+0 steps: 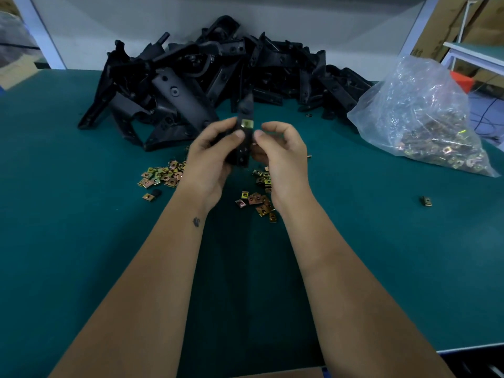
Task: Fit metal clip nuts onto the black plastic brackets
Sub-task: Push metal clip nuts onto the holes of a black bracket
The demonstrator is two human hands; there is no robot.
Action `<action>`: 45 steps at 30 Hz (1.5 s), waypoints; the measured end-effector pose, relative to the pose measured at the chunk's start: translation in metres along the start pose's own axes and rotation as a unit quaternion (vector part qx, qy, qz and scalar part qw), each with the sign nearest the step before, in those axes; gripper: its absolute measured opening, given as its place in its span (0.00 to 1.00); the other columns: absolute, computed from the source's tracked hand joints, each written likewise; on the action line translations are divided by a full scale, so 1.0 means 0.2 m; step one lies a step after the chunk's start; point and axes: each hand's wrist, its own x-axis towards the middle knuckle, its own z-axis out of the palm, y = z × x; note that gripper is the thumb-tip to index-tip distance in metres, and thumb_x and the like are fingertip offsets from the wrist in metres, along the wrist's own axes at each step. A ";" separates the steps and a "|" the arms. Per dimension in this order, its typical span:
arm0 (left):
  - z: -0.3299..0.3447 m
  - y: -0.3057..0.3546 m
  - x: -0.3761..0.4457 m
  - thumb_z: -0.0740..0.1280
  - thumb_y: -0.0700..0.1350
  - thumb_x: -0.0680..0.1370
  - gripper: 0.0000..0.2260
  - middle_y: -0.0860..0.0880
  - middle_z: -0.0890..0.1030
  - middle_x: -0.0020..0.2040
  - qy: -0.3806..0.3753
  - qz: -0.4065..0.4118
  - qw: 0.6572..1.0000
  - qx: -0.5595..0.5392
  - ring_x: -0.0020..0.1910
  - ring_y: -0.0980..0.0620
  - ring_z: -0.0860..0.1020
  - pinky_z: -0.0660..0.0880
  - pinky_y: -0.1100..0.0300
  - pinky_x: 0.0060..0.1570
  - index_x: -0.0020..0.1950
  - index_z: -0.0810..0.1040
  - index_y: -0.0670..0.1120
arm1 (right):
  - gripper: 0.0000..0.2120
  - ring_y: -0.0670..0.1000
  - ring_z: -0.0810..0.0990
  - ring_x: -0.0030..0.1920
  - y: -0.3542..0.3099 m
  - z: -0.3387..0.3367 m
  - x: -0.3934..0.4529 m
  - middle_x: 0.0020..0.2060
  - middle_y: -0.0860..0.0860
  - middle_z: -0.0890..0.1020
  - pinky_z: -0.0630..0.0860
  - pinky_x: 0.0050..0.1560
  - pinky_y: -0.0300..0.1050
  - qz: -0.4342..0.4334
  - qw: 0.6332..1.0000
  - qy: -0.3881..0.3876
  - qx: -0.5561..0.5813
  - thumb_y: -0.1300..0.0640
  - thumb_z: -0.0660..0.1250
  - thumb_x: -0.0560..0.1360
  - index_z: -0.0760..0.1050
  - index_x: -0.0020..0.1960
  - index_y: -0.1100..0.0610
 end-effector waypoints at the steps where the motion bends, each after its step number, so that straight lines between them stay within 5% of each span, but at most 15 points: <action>1: -0.02 0.02 0.01 0.66 0.35 0.79 0.09 0.50 0.85 0.46 0.027 0.008 0.999 -0.029 0.46 0.54 0.82 0.79 0.60 0.44 0.51 0.81 0.49 | 0.06 0.44 0.80 0.46 0.01 0.01 0.00 0.43 0.47 0.82 0.78 0.51 0.41 -0.017 0.999 -0.001 -0.045 0.60 0.70 0.75 0.77 0.49 0.51; 3: -0.09 0.07 0.04 0.66 0.36 0.79 0.08 0.50 0.85 0.46 0.077 0.035 0.993 -0.083 0.45 0.53 0.82 0.79 0.59 0.43 0.53 0.80 0.48 | 0.08 0.38 0.78 0.44 0.02 0.02 -0.02 0.43 0.43 0.81 0.75 0.45 0.32 -0.056 0.986 -0.030 -0.155 0.60 0.67 0.76 0.77 0.52 0.49; 6: -0.22 0.12 0.06 0.65 0.38 0.80 0.09 0.47 0.82 0.52 0.129 0.078 0.977 -0.148 0.48 0.52 0.81 0.78 0.59 0.47 0.59 0.79 0.46 | 0.13 0.42 0.77 0.51 0.06 0.04 -0.05 0.49 0.43 0.80 0.76 0.53 0.40 -0.113 0.935 -0.109 -0.318 0.63 0.63 0.78 0.77 0.58 0.50; 11: -0.32 0.15 0.07 0.66 0.39 0.80 0.13 0.48 0.83 0.53 0.165 0.096 0.962 -0.194 0.54 0.50 0.81 0.77 0.59 0.51 0.65 0.78 0.46 | 0.23 0.52 0.63 0.71 0.11 0.09 -0.06 0.74 0.47 0.67 0.59 0.68 0.50 -0.187 0.776 -0.271 -0.538 0.57 0.60 0.82 0.65 0.76 0.47; 15: -0.30 0.13 0.08 0.66 0.40 0.79 0.15 0.47 0.81 0.53 0.162 0.081 0.971 -0.153 0.50 0.51 0.80 0.76 0.60 0.47 0.66 0.77 0.45 | 0.18 0.52 0.62 0.71 0.12 0.12 -0.06 0.73 0.46 0.68 0.57 0.67 0.50 -0.212 0.712 -0.297 -0.600 0.49 0.59 0.82 0.70 0.72 0.44; 19: -0.26 0.11 0.09 0.68 0.40 0.78 0.09 0.47 0.83 0.53 0.155 0.059 0.978 -0.123 0.50 0.51 0.81 0.78 0.59 0.47 0.57 0.81 0.47 | 0.10 0.52 0.68 0.62 0.10 0.11 -0.05 0.58 0.47 0.77 0.58 0.60 0.46 -0.239 0.742 -0.254 -0.572 0.50 0.67 0.78 0.82 0.58 0.49; 23: -0.23 0.09 0.09 0.69 0.40 0.78 0.07 0.51 0.85 0.47 0.152 0.043 0.982 -0.105 0.45 0.54 0.83 0.78 0.61 0.43 0.50 0.83 0.50 | 0.08 0.53 0.70 0.58 0.10 0.11 -0.06 0.50 0.50 0.78 0.61 0.56 0.46 -0.255 0.736 -0.243 -0.578 0.52 0.68 0.77 0.81 0.53 0.54; 32: -0.17 0.06 0.07 0.67 0.37 0.79 0.08 0.50 0.86 0.47 0.122 0.028 0.988 -0.091 0.49 0.52 0.83 0.79 0.56 0.48 0.49 0.83 0.49 | 0.14 0.53 0.67 0.61 0.09 0.10 -0.06 0.54 0.51 0.75 0.59 0.57 0.45 -0.233 0.733 -0.266 -0.581 0.45 0.64 0.79 0.79 0.62 0.45; 36: -0.15 0.05 0.07 0.67 0.37 0.79 0.08 0.47 0.85 0.50 0.109 0.020 0.990 -0.082 0.52 0.49 0.82 0.80 0.55 0.52 0.53 0.82 0.47 | 0.12 0.55 0.68 0.60 0.09 0.11 -0.06 0.55 0.53 0.76 0.62 0.57 0.47 -0.242 0.723 -0.264 -0.591 0.51 0.68 0.77 0.81 0.58 0.53; 39: -0.14 0.04 0.06 0.67 0.37 0.79 0.08 0.47 0.84 0.50 0.103 0.018 0.992 -0.072 0.51 0.49 0.81 0.79 0.55 0.49 0.53 0.82 0.48 | 0.05 0.55 0.74 0.53 0.08 0.09 -0.05 0.47 0.53 0.80 0.69 0.52 0.49 -0.216 0.810 -0.213 -0.501 0.60 0.69 0.75 0.79 0.50 0.59; 42: -0.12 0.03 0.04 0.66 0.39 0.79 0.08 0.49 0.84 0.49 0.086 0.007 0.995 -0.054 0.50 0.50 0.80 0.78 0.56 0.46 0.52 0.82 0.51 | 0.08 0.41 0.78 0.42 0.04 0.05 -0.03 0.39 0.44 0.80 0.73 0.46 0.33 -0.097 0.933 -0.116 -0.326 0.63 0.70 0.75 0.81 0.54 0.56; 45: -0.11 0.01 0.03 0.67 0.42 0.79 0.07 0.51 0.84 0.50 0.066 -0.025 0.997 -0.035 0.51 0.50 0.80 0.79 0.56 0.42 0.50 0.82 0.53 | 0.11 0.36 0.79 0.41 0.03 0.00 0.00 0.41 0.42 0.82 0.73 0.45 0.27 -0.030 0.972 -0.067 -0.223 0.62 0.70 0.76 0.83 0.56 0.55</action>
